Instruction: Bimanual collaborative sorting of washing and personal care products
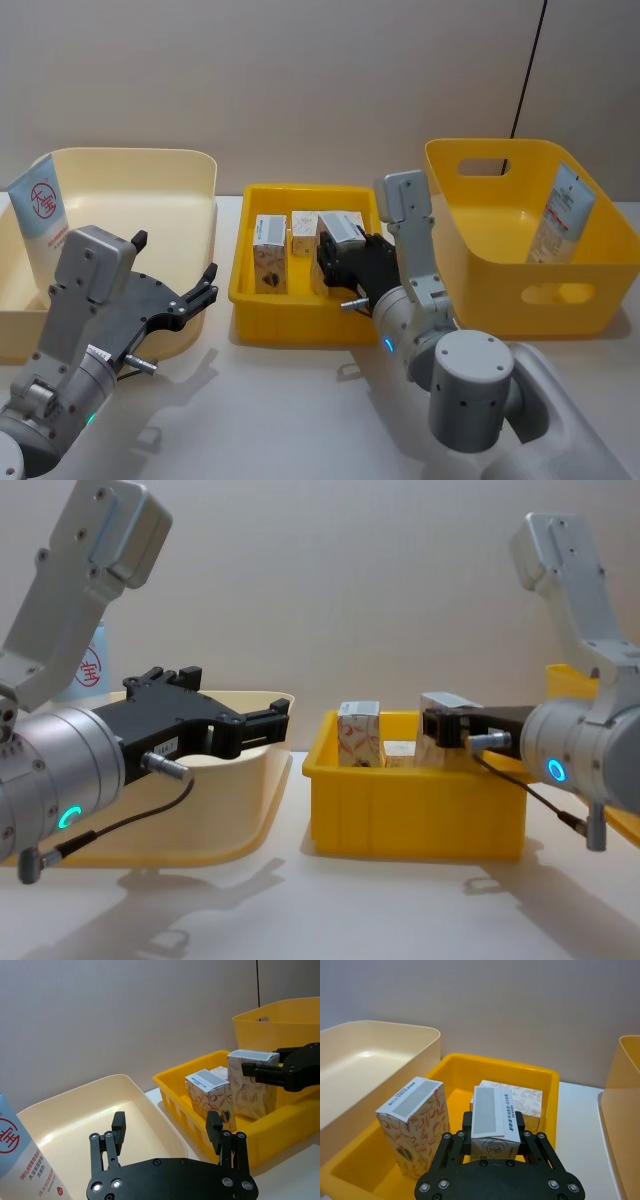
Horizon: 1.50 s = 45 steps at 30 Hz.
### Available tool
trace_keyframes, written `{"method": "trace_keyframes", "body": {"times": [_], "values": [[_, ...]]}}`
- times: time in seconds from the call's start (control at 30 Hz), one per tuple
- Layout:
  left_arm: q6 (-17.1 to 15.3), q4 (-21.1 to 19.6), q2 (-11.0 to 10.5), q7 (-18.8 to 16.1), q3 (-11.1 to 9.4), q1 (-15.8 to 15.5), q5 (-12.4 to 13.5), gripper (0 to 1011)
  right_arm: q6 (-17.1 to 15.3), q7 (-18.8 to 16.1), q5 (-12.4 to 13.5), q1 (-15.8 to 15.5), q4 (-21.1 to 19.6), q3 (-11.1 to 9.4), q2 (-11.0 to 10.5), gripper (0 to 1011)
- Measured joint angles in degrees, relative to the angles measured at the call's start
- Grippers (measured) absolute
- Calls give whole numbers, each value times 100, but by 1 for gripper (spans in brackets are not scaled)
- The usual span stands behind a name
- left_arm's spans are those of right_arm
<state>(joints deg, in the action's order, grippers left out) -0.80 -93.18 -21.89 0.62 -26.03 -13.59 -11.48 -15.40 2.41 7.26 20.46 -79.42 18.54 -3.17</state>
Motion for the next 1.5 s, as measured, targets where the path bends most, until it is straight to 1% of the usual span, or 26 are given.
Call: {"method": "trace_keyframes", "body": {"times": [0.1,0.43,0.67,0.77,0.8,1.0,1.03,1.13,1.17,1.2,1.23,1.3,1.37,1.47,1.5], "values": [[0,0,0,0,0,0,0,1002,92,-39,-5,-15,-32,-5,-20,448],[0,0,0,0,0,0,0,1002,593,-229,-34,-90,-267,-52,-129,448],[0,0,0,0,0,0,0,1002,1032,-362,-55,-152,-525,-141,-238,448],[0,0,0,0,0,0,0,1002,1164,-394,-68,-172,-607,-180,-273,448],[0,0,0,0,0,0,0,1002,1261,-407,-77,-187,-675,-214,-301,448],[0,0,0,0,0,0,0,1002,1542,-426,-120,-249,-910,-363,-411,448],[0,0,0,0,0,0,0,1002,1610,-421,-137,-271,-987,-425,-449,448],[0,0,0,0,0,0,0,1002,1698,-395,-168,-301,-1067,-497,-491,448],[0,0,0,0,0,0,0,1002,1754,-367,-194,-323,-1149,-573,-532,448],[0,0,0,0,0,0,0,1002,1773,-350,-207,-330,-1169,-594,-543,448],[0,0,0,0,0,0,0,1002,1813,-320,-236,-353,-1233,-669,-579,448],[0,0,0,0,0,0,0,1002,1842,-281,-264,-373,-1281,-726,-606,448],[0,0,0,0,0,0,0,1002,1877,-217,-308,-408,-1362,-831,-647,448],[0,0,0,0,0,0,0,1002,1896,-147,-357,-443,-1429,-924,-679,448],[0,0,0,0,0,0,0,1002,1900,-93,-387,-472,-1473,-994,-700,448]]}}
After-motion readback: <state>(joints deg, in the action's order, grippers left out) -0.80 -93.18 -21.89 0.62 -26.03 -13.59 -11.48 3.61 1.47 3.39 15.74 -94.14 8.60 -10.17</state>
